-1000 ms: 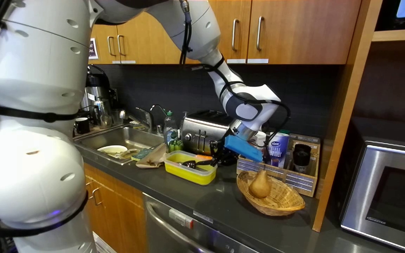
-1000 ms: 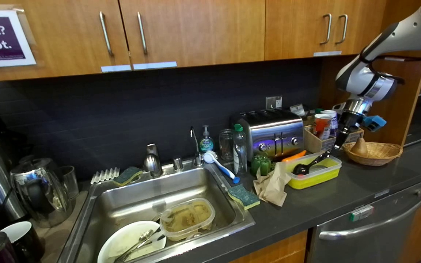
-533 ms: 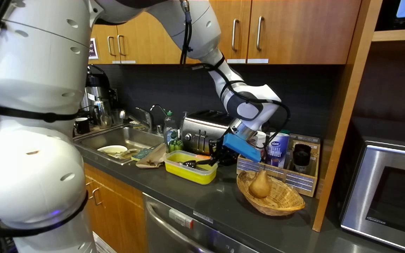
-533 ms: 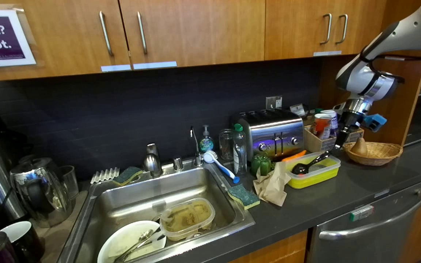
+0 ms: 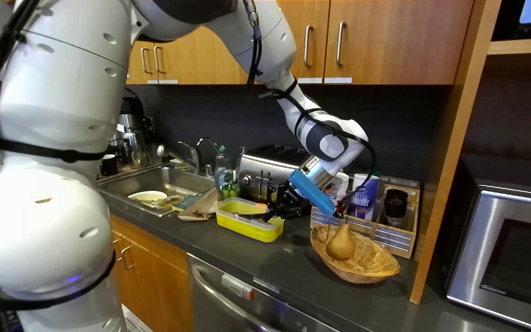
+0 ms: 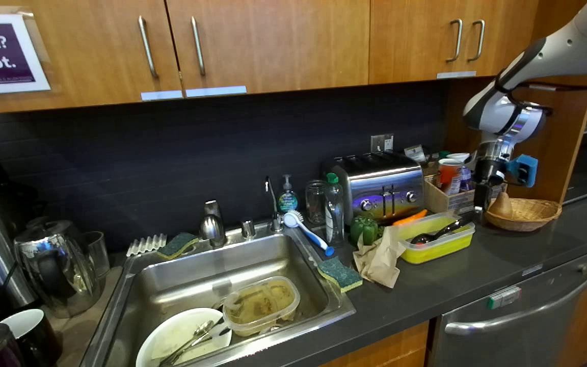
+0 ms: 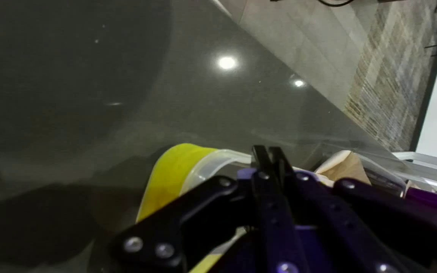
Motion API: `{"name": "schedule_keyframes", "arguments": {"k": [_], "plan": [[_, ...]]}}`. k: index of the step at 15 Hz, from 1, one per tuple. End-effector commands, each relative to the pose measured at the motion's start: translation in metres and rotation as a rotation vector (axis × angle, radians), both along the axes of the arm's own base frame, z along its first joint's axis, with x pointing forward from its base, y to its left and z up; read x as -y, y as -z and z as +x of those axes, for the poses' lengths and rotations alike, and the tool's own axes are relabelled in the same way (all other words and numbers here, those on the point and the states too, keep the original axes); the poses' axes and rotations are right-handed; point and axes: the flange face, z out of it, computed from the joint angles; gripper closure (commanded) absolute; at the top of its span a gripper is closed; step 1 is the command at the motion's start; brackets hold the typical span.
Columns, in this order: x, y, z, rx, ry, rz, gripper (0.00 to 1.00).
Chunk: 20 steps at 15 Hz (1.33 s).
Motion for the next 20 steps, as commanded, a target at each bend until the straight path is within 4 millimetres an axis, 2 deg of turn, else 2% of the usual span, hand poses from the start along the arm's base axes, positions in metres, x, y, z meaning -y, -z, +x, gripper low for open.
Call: {"name": "schedule_keyframes", "arguments": {"k": [1, 14, 20], "plan": [[0.0, 0.008, 0.005, -0.13, -0.002, 0.001, 0.99], [-0.005, 0.016, 0.016, -0.258, -0.018, 0.058, 0.99], [-0.015, 0.019, 0.018, -0.286, -0.066, 0.093, 0.99]]}}
